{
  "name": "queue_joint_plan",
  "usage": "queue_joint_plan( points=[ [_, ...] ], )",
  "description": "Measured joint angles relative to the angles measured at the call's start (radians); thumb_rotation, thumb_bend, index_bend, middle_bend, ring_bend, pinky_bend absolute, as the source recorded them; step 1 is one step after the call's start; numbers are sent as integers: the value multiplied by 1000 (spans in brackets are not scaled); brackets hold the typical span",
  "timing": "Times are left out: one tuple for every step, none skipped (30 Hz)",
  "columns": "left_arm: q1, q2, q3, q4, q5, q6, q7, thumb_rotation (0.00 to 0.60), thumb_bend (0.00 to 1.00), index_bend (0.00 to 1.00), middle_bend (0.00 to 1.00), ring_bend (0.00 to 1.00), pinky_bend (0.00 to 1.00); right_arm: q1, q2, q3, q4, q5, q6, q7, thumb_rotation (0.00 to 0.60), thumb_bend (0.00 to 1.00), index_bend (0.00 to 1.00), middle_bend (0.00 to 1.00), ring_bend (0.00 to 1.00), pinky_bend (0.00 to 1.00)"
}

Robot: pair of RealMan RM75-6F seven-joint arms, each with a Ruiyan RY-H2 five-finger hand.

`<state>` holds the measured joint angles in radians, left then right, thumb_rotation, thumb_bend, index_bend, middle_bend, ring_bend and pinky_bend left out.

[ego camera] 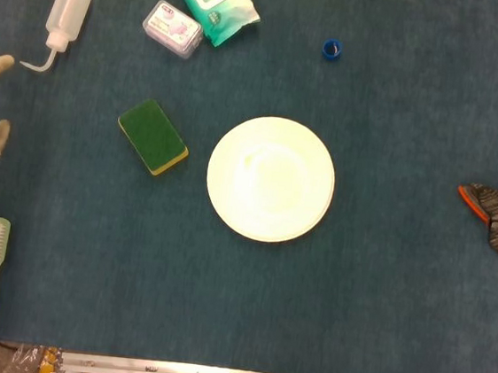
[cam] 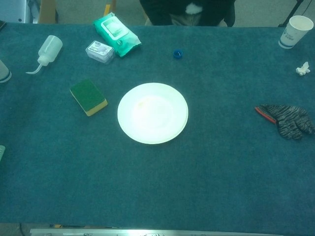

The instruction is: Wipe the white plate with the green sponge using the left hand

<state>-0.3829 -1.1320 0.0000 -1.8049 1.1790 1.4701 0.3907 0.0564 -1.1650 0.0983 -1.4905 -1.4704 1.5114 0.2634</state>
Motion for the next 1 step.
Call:
queue_joint_plan(
  points=[
    [5, 1, -3, 1, 3, 3, -2, 600, 326, 199, 136, 0, 73, 1, 0, 0, -2, -1, -1, -3, 600, 388, 389, 394, 230, 450]
  ],
)
